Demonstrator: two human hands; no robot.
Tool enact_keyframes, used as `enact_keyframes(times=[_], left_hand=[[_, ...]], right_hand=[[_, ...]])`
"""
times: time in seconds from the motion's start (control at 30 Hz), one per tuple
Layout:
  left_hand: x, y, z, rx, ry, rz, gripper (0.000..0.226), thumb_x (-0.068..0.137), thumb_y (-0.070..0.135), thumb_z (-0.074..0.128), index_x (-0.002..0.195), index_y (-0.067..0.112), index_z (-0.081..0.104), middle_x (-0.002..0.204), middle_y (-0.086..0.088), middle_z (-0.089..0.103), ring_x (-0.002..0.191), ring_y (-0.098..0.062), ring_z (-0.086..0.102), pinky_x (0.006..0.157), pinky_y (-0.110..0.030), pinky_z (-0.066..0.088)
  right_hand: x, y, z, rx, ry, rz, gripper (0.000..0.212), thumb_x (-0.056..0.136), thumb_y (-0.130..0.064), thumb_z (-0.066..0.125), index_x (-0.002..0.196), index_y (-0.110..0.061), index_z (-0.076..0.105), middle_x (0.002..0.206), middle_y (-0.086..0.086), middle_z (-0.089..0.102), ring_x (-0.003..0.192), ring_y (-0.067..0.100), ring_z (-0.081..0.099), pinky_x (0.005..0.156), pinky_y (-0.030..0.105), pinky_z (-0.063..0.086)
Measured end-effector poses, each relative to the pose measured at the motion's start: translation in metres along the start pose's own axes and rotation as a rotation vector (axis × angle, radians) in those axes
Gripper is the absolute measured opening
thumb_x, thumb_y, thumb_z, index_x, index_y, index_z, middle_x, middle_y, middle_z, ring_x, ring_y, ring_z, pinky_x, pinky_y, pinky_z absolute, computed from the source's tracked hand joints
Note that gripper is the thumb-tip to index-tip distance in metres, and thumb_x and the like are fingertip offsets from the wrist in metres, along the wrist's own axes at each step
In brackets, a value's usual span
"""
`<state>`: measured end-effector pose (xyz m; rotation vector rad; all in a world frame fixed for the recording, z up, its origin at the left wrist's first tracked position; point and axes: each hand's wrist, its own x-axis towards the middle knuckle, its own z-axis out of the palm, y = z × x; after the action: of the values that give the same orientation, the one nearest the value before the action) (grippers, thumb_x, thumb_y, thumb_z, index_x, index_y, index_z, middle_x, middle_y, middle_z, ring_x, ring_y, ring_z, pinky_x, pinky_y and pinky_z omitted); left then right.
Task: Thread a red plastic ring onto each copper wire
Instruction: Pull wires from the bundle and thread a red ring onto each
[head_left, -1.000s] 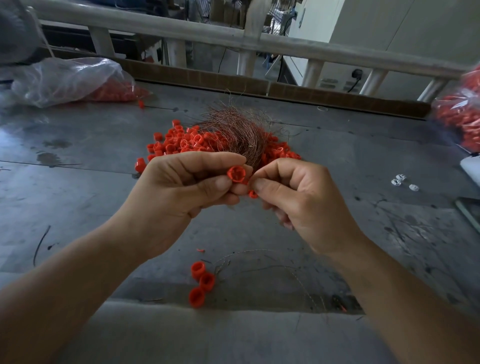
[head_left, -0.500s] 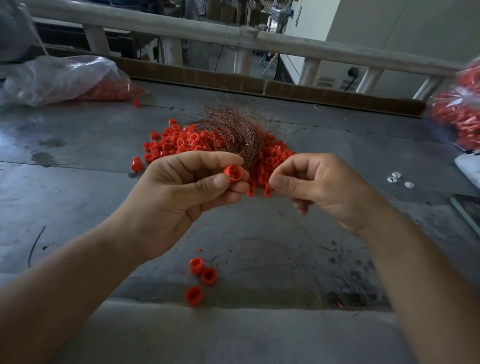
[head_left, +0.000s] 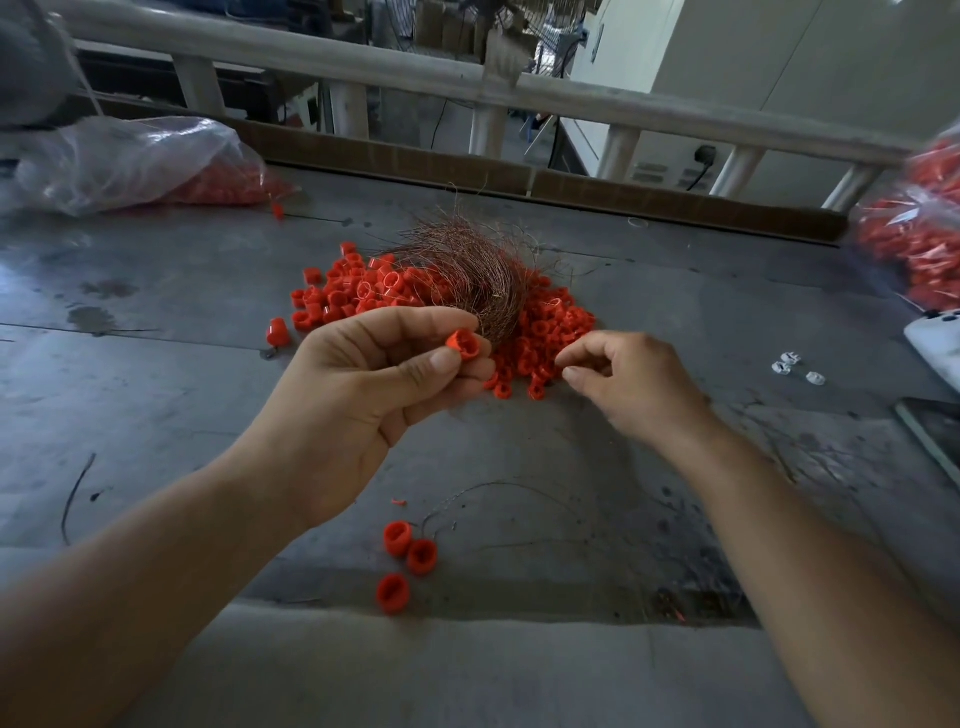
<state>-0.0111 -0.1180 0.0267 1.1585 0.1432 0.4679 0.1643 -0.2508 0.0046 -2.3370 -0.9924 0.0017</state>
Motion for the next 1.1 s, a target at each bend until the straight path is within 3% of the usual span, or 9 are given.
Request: enact_keyframes(times=[0.13,0.33,0.43,0.53,0.63,0.83,1.1], left_hand=[[0.000,0.001,0.001,0.003,-0.012,0.000,0.022,0.056,0.010,0.066,0.076,0.014,0.076,0.075,-0.006,0.073,0.071,-0.013,0.070,0.062,-0.017,0.054],[0.001,0.000,0.000,0.017,-0.013,-0.010,0.026,0.064,0.001,0.056,0.077,0.012,0.076,0.075,-0.007,0.072,0.072,-0.014,0.070,0.062,-0.018,0.054],[0.000,-0.001,0.001,0.018,-0.019,-0.028,0.026,0.064,0.001,0.057,0.077,0.012,0.076,0.075,-0.008,0.072,0.071,-0.014,0.070,0.062,-0.018,0.054],[-0.001,0.000,0.001,0.023,-0.017,-0.044,0.026,0.063,0.000,0.056,0.076,0.012,0.076,0.074,-0.008,0.072,0.069,-0.014,0.070,0.061,-0.018,0.054],[-0.002,0.001,0.002,0.056,-0.017,-0.060,0.025,0.062,0.001,0.057,0.076,0.011,0.075,0.072,-0.008,0.072,0.067,-0.015,0.070,0.060,-0.018,0.054],[-0.002,0.002,0.004,0.103,0.009,-0.057,0.019,0.059,0.004,0.061,0.068,0.014,0.074,0.069,-0.009,0.071,0.065,-0.015,0.069,0.058,-0.018,0.054],[-0.002,0.002,0.005,0.116,-0.011,-0.057,0.018,0.055,0.010,0.064,0.070,0.013,0.074,0.070,-0.009,0.071,0.065,-0.015,0.069,0.057,-0.018,0.053]], right_hand=[[0.003,-0.004,0.007,-0.049,0.006,-0.064,0.015,0.081,-0.017,0.066,0.096,-0.020,0.069,0.078,-0.010,0.056,0.077,0.008,0.051,0.075,0.024,0.043],[0.003,-0.007,0.006,-0.073,0.016,-0.088,0.009,0.075,-0.018,0.072,0.074,-0.020,0.064,0.070,-0.016,0.049,0.071,0.008,0.048,0.068,0.024,0.039],[0.001,-0.006,-0.009,0.166,0.038,0.006,0.023,0.073,-0.013,0.075,0.063,-0.024,0.058,0.067,-0.009,0.059,0.061,0.006,0.053,0.060,0.019,0.044],[-0.006,-0.016,-0.025,0.525,0.006,0.032,0.022,0.071,-0.004,0.074,0.067,-0.019,0.058,0.064,0.000,0.062,0.049,0.003,0.055,0.046,0.013,0.043],[-0.017,-0.030,-0.036,0.753,-0.062,-0.041,0.019,0.063,-0.014,0.073,0.078,-0.021,0.063,0.061,-0.004,0.063,0.055,0.006,0.059,0.051,0.016,0.048],[-0.033,-0.056,-0.027,0.883,-0.207,-0.135,0.021,0.061,-0.017,0.065,0.083,-0.016,0.067,0.064,-0.003,0.067,0.062,0.007,0.064,0.060,0.019,0.053],[-0.036,-0.060,-0.019,0.961,-0.239,-0.125,0.019,0.063,-0.018,0.063,0.082,-0.015,0.065,0.068,-0.002,0.069,0.065,0.008,0.066,0.058,0.018,0.052]])
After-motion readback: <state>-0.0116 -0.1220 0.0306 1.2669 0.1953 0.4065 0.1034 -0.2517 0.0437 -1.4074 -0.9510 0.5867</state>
